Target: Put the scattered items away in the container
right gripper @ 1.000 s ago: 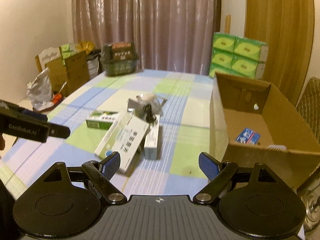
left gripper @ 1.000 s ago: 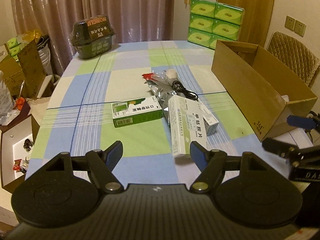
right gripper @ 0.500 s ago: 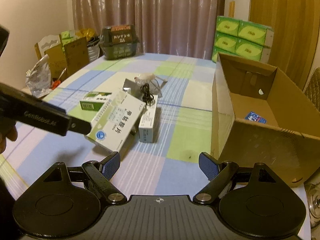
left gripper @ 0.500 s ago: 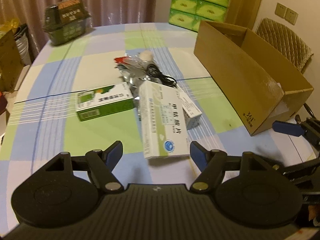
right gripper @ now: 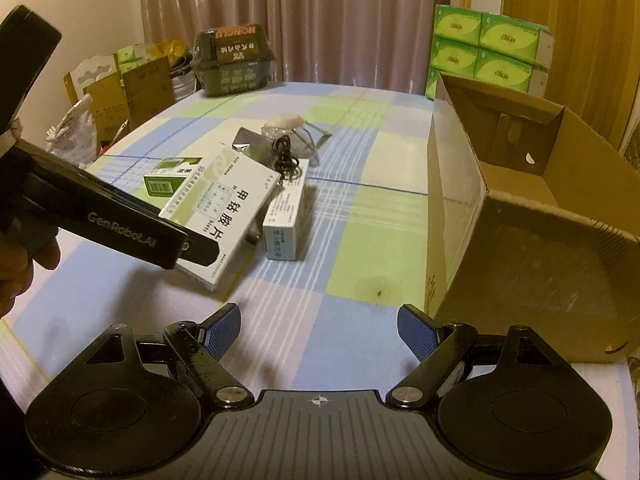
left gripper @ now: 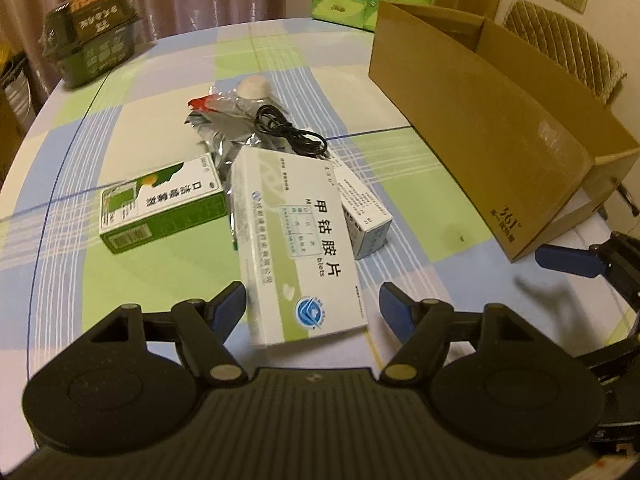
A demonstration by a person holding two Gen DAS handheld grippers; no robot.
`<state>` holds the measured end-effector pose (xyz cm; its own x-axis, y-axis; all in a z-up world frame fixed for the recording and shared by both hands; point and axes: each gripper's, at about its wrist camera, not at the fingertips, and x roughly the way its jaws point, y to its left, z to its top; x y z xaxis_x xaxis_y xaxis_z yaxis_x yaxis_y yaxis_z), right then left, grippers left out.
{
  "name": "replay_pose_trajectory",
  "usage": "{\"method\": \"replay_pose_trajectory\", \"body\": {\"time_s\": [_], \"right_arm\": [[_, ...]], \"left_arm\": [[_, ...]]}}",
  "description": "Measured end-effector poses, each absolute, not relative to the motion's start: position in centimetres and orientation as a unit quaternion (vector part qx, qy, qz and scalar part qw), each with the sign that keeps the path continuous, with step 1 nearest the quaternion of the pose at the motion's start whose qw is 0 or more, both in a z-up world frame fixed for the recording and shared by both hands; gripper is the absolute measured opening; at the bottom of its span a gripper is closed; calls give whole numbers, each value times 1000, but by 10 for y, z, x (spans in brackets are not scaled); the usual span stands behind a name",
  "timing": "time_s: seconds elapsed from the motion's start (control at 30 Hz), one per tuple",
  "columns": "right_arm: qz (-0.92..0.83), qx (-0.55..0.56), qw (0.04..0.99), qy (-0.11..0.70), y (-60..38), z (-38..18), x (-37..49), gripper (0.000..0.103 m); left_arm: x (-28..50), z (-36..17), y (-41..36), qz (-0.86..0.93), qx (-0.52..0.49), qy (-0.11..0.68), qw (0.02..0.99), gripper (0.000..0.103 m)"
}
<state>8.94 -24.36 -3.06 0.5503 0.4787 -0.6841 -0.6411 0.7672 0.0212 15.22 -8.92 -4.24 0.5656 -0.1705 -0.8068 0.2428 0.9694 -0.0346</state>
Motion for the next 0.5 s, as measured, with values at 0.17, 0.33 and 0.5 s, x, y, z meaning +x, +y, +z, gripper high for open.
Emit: {"method": "replay_pose_trajectory", "body": {"time_s": [0.17,0.33,0.5], "right_arm": [[320,-112,871,355,-243,-37,93,83],[322,-111,869,359,-242,-42,96,83],[322,-111,868,363,-241,-45,98,83]], "left_arm": [[159,-47,-101,-106,67,448,885,69],[162,-52,-111,-93,103,446,884,68],[164,-59,-118,-86,127,442,884,74]]}}
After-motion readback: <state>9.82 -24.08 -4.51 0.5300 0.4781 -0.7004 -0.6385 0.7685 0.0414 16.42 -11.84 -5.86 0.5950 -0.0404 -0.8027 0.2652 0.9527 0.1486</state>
